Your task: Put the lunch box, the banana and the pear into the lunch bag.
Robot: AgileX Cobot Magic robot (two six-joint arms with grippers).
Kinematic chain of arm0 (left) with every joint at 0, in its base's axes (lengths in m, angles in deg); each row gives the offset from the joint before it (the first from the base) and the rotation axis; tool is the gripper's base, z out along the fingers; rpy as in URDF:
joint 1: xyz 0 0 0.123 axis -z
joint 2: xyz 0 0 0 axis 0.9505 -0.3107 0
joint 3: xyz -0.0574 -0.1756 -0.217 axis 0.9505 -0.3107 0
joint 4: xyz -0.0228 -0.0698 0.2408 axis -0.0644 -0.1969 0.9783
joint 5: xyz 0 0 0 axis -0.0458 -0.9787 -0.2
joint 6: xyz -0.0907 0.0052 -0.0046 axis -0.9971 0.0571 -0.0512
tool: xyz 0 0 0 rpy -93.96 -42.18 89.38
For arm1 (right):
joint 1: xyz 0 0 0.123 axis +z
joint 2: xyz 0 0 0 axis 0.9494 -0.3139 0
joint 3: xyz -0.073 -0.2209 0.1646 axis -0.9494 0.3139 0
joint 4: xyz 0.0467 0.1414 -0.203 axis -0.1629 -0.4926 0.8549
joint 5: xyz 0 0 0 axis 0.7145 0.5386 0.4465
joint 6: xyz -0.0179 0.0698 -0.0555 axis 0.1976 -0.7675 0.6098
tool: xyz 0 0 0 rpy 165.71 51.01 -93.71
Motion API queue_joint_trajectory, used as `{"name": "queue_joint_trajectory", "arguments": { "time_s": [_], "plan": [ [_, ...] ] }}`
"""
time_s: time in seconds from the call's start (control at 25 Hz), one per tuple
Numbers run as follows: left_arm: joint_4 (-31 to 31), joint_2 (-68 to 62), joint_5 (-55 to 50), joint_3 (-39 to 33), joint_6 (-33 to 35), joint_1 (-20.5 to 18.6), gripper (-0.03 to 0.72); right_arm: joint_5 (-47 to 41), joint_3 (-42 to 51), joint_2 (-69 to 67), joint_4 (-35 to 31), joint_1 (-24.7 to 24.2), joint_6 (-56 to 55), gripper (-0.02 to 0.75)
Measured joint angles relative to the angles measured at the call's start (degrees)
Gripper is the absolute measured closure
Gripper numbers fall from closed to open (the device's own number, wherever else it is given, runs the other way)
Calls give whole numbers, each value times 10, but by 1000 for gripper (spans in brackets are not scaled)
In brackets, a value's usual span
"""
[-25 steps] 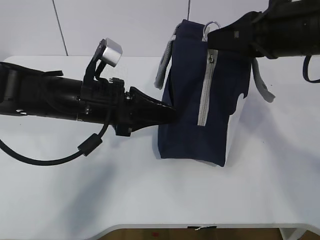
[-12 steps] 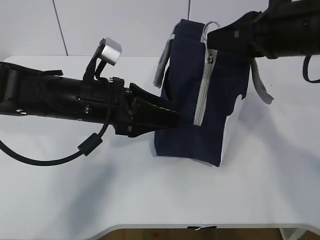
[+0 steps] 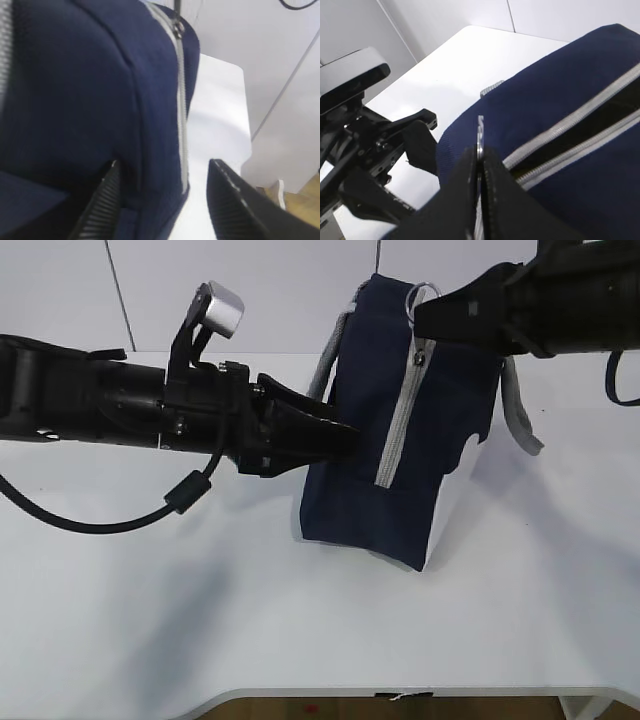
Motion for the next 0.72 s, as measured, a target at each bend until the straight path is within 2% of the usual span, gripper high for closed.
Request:
{"name": "queue_joint_trajectory", "arguments": {
  "time_s": [0.28, 0.72],
  "plan": [
    [-2, 0, 48, 1, 0, -24, 281, -5, 0, 0, 0, 0, 0, 731],
    [-3, 0, 48, 18, -4, -11, 265, -8, 0, 0, 1, 0, 0, 731]
  ]
}}
